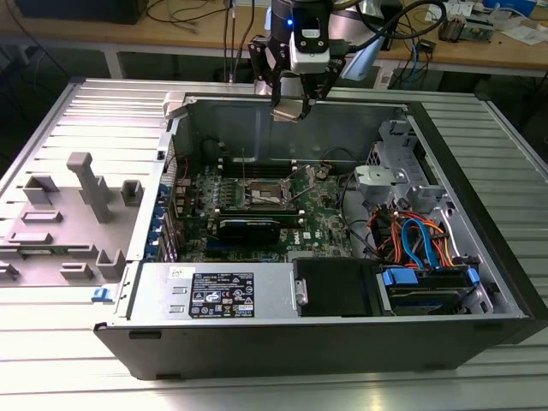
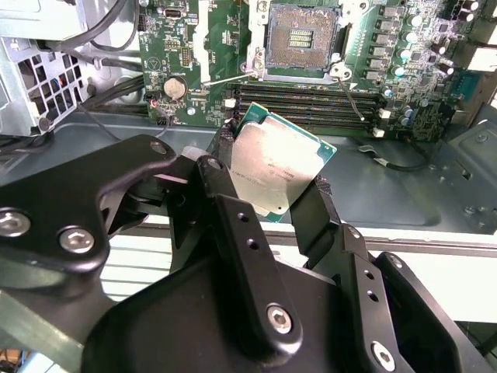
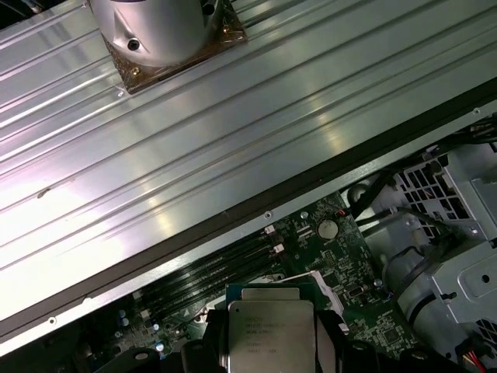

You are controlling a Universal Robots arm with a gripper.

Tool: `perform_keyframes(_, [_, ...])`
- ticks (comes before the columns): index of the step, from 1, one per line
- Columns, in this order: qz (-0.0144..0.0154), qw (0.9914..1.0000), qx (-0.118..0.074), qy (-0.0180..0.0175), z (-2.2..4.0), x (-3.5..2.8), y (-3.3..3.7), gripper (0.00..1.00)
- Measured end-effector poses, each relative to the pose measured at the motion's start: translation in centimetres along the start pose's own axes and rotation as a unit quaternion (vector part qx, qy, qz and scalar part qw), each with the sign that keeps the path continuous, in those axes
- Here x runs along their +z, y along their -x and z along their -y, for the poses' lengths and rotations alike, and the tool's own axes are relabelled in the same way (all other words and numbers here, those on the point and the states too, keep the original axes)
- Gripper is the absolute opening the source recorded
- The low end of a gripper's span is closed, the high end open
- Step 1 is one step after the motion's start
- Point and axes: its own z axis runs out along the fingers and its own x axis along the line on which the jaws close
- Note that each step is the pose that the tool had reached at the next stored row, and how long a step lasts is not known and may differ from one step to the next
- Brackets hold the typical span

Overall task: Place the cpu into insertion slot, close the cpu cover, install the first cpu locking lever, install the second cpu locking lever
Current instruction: 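Place the cpu into insertion slot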

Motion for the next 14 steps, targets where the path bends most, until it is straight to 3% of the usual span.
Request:
perform_keyframes(5, [0.0003, 1.00000, 0.003, 0.0000, 0.00, 0.00, 0.00, 0.54])
perform_keyframes(9, [0.0018, 0.99980, 0.020, 0.0004, 0.00, 0.07, 0.00, 0.54])
perform_keyframes(14, [0.0042, 0.99889, 0.047, 0.0009, 0.02, 0.21, 0.00, 0.54])
